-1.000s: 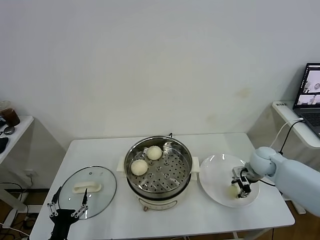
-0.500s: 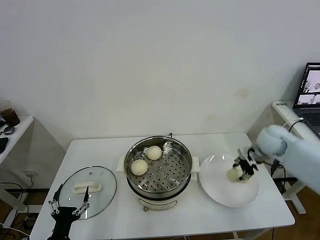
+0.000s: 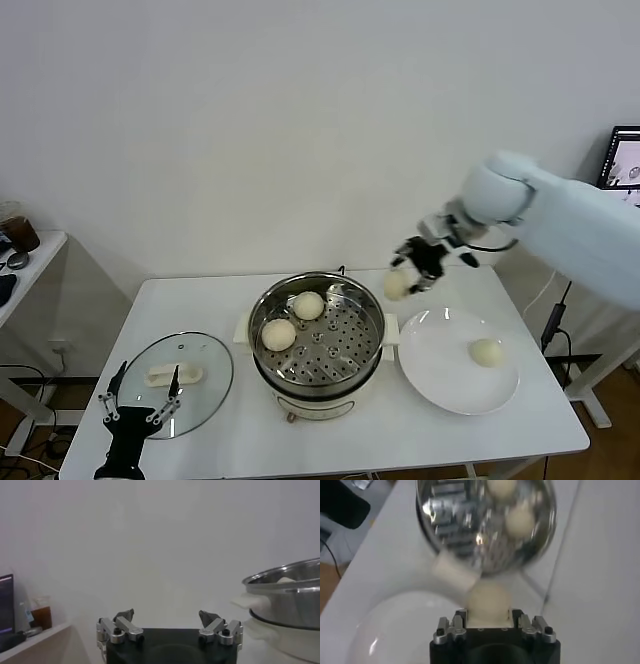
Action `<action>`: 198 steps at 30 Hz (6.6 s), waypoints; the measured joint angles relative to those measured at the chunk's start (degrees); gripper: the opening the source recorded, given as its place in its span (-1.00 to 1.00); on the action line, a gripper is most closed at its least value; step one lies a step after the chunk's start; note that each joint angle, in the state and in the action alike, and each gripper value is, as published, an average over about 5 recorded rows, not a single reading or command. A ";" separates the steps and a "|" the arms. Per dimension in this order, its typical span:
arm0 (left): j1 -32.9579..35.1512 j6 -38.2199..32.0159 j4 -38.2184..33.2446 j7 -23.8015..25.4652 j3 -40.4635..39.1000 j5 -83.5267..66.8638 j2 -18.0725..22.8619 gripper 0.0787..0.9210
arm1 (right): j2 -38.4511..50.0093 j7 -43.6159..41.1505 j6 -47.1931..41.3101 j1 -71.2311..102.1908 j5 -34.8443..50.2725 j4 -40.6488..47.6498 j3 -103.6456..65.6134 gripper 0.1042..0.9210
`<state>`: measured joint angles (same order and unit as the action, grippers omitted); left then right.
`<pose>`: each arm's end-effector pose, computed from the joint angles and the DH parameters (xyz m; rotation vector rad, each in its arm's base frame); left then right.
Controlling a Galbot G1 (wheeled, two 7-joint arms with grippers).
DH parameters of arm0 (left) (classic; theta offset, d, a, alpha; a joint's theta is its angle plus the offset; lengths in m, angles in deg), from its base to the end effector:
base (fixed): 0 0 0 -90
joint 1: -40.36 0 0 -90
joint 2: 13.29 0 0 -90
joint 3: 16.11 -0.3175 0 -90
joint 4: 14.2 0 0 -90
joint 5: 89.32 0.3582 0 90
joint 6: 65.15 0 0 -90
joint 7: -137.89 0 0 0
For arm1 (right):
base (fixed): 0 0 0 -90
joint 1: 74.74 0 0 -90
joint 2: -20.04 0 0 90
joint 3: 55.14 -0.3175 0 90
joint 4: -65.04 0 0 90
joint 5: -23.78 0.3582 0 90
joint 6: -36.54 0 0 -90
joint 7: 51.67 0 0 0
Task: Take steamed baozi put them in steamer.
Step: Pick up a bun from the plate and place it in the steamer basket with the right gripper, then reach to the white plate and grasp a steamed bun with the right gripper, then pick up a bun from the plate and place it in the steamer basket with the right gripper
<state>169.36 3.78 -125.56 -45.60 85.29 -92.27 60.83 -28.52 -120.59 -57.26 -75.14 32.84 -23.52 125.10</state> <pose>0.1523 0.1146 -0.3316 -0.0703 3.0119 0.4353 0.4818 0.0523 0.0019 1.8181 -1.2091 1.8246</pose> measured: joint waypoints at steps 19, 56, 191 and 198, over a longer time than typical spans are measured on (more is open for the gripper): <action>-0.75 -0.22 0.49 -0.09 0.91 -0.76 0.27 0.77 | -19.84 3.25 22.71 -0.63 -5.97 7.00 12.02 0.11; -1.34 -0.72 1.12 -0.24 0.75 -0.81 0.61 0.77 | -13.77 -0.95 25.94 -4.47 -5.58 6.83 12.64 0.76; -3.98 -0.20 3.03 0.01 0.50 -1.56 -0.27 0.77 | -14.38 16.04 -33.29 4.80 9.91 6.72 12.03 0.30; -4.03 -0.13 2.90 0.02 0.61 -1.76 -0.32 0.77 | -12.87 16.61 -34.11 4.91 10.52 4.77 9.44 0.71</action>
<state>165.33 3.65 -122.66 -45.58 85.90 -94.03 60.51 -41.40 -103.99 -91.37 -70.23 43.37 -18.75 134.54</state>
